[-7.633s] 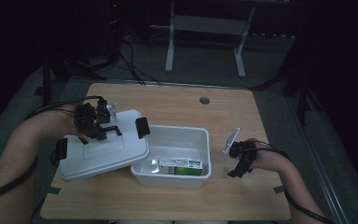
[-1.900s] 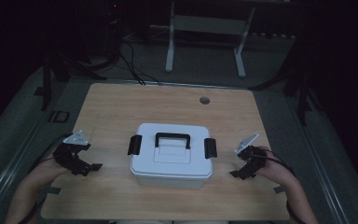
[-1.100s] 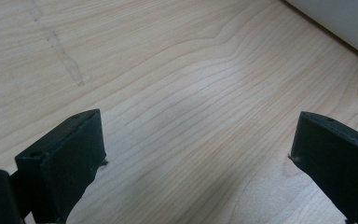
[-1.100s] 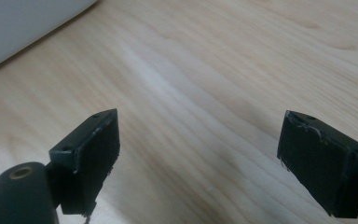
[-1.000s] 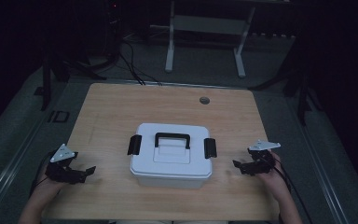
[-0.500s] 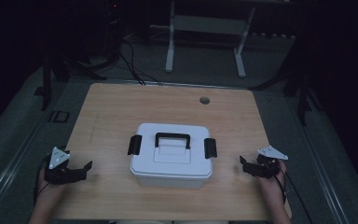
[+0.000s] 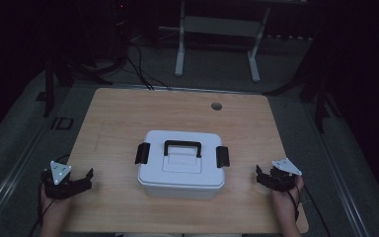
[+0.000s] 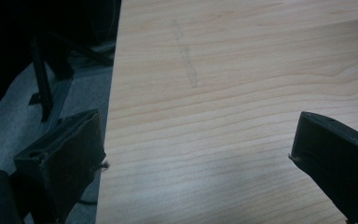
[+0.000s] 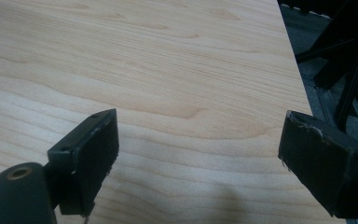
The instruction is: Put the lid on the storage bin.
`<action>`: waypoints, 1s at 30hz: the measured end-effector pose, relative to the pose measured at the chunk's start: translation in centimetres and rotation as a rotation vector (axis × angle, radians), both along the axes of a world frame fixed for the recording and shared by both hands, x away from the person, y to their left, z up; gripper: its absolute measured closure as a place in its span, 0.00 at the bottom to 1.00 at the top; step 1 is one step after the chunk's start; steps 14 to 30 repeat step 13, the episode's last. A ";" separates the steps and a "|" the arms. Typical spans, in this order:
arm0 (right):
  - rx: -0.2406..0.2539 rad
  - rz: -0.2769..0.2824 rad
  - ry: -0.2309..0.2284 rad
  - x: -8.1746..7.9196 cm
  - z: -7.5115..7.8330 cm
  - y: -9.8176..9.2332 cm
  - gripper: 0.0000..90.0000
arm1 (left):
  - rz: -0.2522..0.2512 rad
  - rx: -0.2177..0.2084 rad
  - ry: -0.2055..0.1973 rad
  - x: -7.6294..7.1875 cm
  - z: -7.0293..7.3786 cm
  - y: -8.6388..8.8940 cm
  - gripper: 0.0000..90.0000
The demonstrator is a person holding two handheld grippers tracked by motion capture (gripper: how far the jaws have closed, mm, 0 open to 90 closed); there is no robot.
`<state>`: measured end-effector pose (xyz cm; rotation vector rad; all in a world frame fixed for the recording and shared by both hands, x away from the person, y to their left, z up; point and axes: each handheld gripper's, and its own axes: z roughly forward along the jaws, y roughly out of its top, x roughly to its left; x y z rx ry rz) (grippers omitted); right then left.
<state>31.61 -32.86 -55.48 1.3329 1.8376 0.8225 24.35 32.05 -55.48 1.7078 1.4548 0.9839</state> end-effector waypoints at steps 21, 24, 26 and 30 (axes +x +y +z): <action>0.058 -0.019 -0.029 -0.2 0.2 -0.6 0.13 | -0.007 0.027 -0.016 -0.2 -0.6 -1.1 0.03; 0.058 -0.019 -0.029 -0.2 0.2 -0.6 0.13 | -0.007 0.027 -0.016 -0.2 -0.6 -1.1 0.03; 0.058 -0.019 -0.029 -0.2 0.2 -0.6 0.13 | -0.007 0.027 -0.016 -0.2 -0.6 -1.1 0.03; 0.058 -0.019 -0.029 -0.2 0.2 -0.6 0.13 | -0.007 0.027 -0.016 -0.2 -0.6 -1.1 0.03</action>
